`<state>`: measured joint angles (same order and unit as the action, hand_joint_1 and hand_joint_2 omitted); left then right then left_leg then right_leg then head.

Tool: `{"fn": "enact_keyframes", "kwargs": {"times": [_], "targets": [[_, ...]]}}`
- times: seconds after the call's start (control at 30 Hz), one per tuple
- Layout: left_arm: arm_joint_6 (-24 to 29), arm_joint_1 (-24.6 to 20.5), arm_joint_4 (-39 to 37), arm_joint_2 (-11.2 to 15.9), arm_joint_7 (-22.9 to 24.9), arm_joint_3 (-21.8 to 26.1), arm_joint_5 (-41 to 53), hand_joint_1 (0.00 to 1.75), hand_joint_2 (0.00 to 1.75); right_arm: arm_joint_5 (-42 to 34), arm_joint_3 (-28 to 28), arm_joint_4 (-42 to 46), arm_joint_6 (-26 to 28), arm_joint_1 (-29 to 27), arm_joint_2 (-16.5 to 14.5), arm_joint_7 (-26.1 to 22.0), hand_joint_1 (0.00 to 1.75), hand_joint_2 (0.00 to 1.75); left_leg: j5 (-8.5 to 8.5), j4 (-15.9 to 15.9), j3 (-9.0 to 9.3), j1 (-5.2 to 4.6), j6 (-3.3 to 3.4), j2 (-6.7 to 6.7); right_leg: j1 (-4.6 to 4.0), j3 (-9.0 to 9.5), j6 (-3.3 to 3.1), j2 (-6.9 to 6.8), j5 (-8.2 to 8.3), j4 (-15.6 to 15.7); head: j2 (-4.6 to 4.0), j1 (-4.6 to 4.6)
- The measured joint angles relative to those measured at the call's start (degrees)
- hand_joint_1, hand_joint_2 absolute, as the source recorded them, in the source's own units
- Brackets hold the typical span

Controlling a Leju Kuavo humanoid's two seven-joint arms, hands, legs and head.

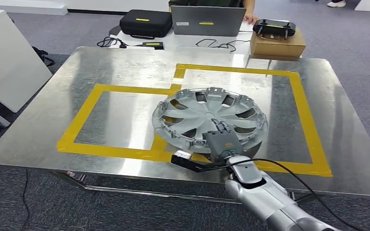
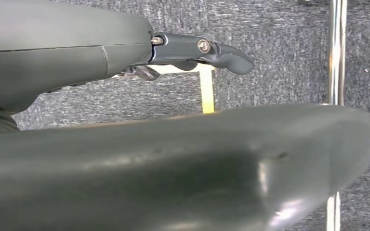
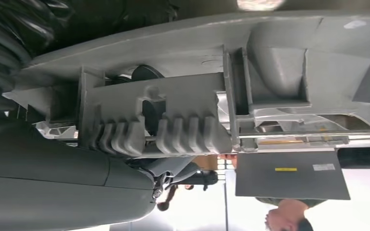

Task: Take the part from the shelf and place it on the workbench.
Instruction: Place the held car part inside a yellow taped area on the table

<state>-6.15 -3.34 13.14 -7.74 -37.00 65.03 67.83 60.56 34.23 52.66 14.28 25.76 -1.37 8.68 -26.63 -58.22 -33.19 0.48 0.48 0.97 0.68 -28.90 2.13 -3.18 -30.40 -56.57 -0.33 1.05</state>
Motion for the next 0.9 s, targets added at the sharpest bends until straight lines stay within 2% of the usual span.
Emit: {"fn": "enact_keyframes", "kwargs": {"times": [0.27, 0.6, 0.7, 0.9], "targets": [[0.27, 0.05, 0.00, -0.12, 0.47, 0.16, -0.22, 0.00, 0.00, 5.07, -0.47, -3.69, -3.79, 3.62, -1.27, 8.91, 0.00, 1.75, 0.01, 0.00, 0.01, 0.00, 0.00, -0.08, 0.00, 0.01, 0.01, -0.06, -0.02, 0.00, 0.00, 0.01], [0.86, 0.10, 0.00, -0.15, 1.48, 0.80, -0.01, 0.00, 0.00, 8.80, -3.58, -11.02, -5.21, 7.51, -1.50, 14.58, 0.00, 1.75, 0.01, -0.01, 0.04, -0.03, 0.01, -0.11, 0.04, 0.05, 0.02, -0.08, -0.02, 0.00, 0.00, 0.01], [0.86, 0.10, 0.00, -0.17, 1.54, 0.91, 0.02, 0.00, 0.00, 8.99, -4.98, -12.63, -4.73, 8.32, -1.50, 13.92, 0.00, 1.75, 0.01, -0.01, 0.06, -0.02, 0.01, -0.11, 0.04, 0.07, 0.02, -0.07, -0.02, 0.01, 0.00, 0.01], [0.64, 0.15, 0.00, -0.26, 1.41, 1.03, 0.03, 0.00, 0.00, 4.50, -8.54, -13.51, -2.75, 7.50, -1.83, 6.29, 0.00, 1.75, 0.01, 0.00, 0.07, -0.03, 0.00, -0.11, 0.03, 0.10, 0.03, -0.02, -0.01, 0.01, 0.00, 0.01]]}}
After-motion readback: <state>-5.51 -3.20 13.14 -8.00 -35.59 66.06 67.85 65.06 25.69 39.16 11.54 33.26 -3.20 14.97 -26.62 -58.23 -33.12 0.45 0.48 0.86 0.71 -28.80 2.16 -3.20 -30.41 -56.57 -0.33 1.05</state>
